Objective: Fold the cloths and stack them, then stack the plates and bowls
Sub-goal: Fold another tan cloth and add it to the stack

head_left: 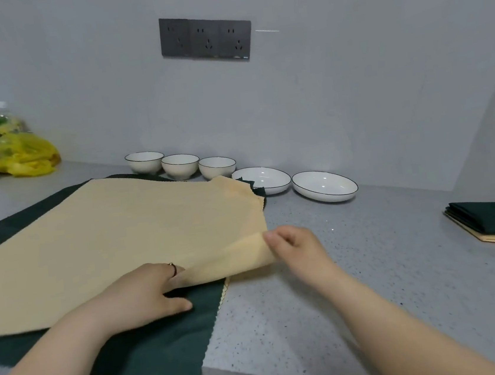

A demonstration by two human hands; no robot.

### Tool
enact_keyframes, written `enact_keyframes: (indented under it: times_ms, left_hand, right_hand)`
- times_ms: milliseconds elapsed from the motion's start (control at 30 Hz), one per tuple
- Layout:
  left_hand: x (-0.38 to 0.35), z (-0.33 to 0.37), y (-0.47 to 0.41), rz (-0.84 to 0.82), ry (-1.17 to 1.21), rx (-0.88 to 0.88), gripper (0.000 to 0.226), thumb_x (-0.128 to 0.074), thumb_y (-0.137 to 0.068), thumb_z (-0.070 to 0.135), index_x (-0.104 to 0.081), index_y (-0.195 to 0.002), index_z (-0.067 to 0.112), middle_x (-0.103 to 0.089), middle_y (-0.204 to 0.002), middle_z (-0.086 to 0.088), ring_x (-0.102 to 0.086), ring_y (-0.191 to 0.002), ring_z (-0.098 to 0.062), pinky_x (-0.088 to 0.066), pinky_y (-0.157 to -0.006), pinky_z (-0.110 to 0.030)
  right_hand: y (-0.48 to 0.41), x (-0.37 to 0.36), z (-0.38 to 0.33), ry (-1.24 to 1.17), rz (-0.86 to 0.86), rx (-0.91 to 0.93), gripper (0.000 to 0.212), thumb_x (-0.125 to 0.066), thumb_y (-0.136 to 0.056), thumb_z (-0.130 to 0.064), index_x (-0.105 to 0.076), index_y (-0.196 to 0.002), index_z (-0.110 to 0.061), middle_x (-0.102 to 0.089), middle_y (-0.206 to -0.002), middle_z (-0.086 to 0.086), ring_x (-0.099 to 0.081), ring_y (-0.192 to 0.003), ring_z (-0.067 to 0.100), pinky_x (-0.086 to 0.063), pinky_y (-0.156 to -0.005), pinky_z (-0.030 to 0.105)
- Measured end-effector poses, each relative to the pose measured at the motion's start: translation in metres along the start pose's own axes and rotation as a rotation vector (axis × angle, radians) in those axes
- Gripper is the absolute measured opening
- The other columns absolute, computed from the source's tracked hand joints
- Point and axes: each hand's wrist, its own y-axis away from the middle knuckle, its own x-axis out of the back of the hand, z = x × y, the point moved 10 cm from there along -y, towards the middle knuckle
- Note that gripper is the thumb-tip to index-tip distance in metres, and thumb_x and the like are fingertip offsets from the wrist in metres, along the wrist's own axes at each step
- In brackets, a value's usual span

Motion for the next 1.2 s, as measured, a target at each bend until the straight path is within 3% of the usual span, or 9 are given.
enact_keyframes:
  times_ms: [233,367,567,633,700,800,967,1100,1200]
  left_hand:
    - [0.003,-0.007,0.010,-0.008,-0.196,0.094,0.030,-0.054,-0.089,0.040,-0.058,-0.115,0.025,-0.055,-0.096,0.011,-0.054,-0.089,-0.006,-0.043,-0.076,-0.014]
    - [-0.012,0.021,0.013,-0.124,-0.101,0.029,0.009,-0.058,-0.087,0.038,-0.054,-0.080,0.033,-0.056,-0.079,0.017,-0.052,-0.071,0.002,-0.039,-0.061,-0.010]
    - [-0.047,0.099,0.015,-0.333,0.029,-0.178,0.030,-0.064,-0.083,0.036,-0.050,-0.057,0.032,-0.053,-0.052,0.021,-0.048,-0.051,0.008,-0.035,-0.054,-0.009]
    - [-0.061,0.128,0.017,-0.417,0.012,-0.247,0.032,-0.064,-0.082,0.037,-0.047,-0.059,0.026,-0.046,-0.052,0.016,-0.042,-0.045,0.002,-0.031,-0.050,-0.013]
    - [-0.070,0.149,0.018,-0.495,-0.030,-0.295,0.034,-0.064,-0.083,0.036,-0.043,-0.059,0.023,-0.044,-0.052,0.014,-0.039,-0.044,0.000,-0.029,-0.047,-0.013]
    - [-0.071,0.158,0.011,-0.597,-0.083,-0.275,0.037,-0.065,-0.083,0.028,-0.043,-0.054,0.023,-0.046,-0.038,0.020,-0.042,-0.038,0.006,-0.028,-0.042,-0.009]
    - [-0.051,0.131,-0.022,-0.520,-0.227,-0.126,0.046,-0.067,-0.081,0.027,-0.031,-0.062,0.006,-0.037,-0.044,0.014,-0.035,-0.043,-0.002,-0.026,-0.046,-0.017]
    - [-0.026,0.108,-0.059,-0.230,-0.210,-0.040,0.025,-0.059,-0.086,0.026,-0.045,-0.065,0.022,-0.043,-0.068,0.010,-0.042,-0.066,-0.010,-0.033,-0.058,-0.019]
    - [-0.013,0.093,-0.078,0.058,-0.155,0.055,0.018,-0.047,-0.091,0.023,-0.059,-0.104,0.020,-0.054,-0.100,0.008,-0.050,-0.095,-0.016,-0.040,-0.079,-0.022]
  right_hand:
    - [0.026,0.081,0.060,0.077,0.112,-0.103,0.042,-0.052,-0.091,-0.012,-0.038,-0.052,-0.017,-0.032,-0.044,-0.010,-0.032,-0.043,0.004,-0.023,-0.050,0.021]
    - [0.057,0.120,0.087,0.035,0.108,-0.237,0.042,-0.052,-0.092,-0.011,-0.045,-0.050,-0.015,-0.039,-0.038,-0.013,-0.035,-0.040,0.000,-0.030,-0.046,0.015]
    - [0.121,0.176,0.113,-0.027,0.111,-0.392,0.042,-0.052,-0.092,-0.020,-0.050,-0.050,-0.013,-0.041,-0.046,-0.004,-0.035,-0.040,0.004,-0.028,-0.048,0.020]
    - [0.144,0.197,0.117,-0.093,0.167,-0.452,0.045,-0.069,-0.075,-0.047,-0.057,-0.052,-0.010,-0.044,-0.048,0.000,-0.037,-0.042,0.006,-0.029,-0.044,0.018]
    - [0.162,0.214,0.122,-0.108,0.223,-0.500,0.087,-0.074,-0.025,-0.077,-0.065,-0.064,0.000,-0.053,-0.056,0.006,-0.045,-0.050,0.011,-0.034,-0.044,0.019]
    - [0.182,0.234,0.131,-0.111,0.296,-0.535,0.110,-0.070,-0.003,-0.080,-0.067,-0.072,0.006,-0.065,-0.066,0.012,-0.055,-0.055,0.014,-0.041,-0.051,0.022]
    - [0.184,0.236,0.133,-0.163,0.331,-0.586,0.039,-0.061,-0.085,-0.031,-0.065,-0.064,0.002,-0.057,-0.048,0.003,-0.048,-0.040,0.009,-0.036,-0.048,0.024]
    - [0.165,0.231,0.145,-0.106,0.327,-0.620,0.029,-0.052,-0.092,-0.018,-0.064,-0.075,0.002,-0.056,-0.064,0.011,-0.046,-0.056,0.019,-0.036,-0.049,0.025]
    - [0.138,0.223,0.152,0.072,0.212,-0.626,0.032,-0.054,-0.092,-0.023,-0.064,-0.075,0.002,-0.055,-0.067,0.009,-0.046,-0.059,0.016,-0.036,-0.050,0.022]
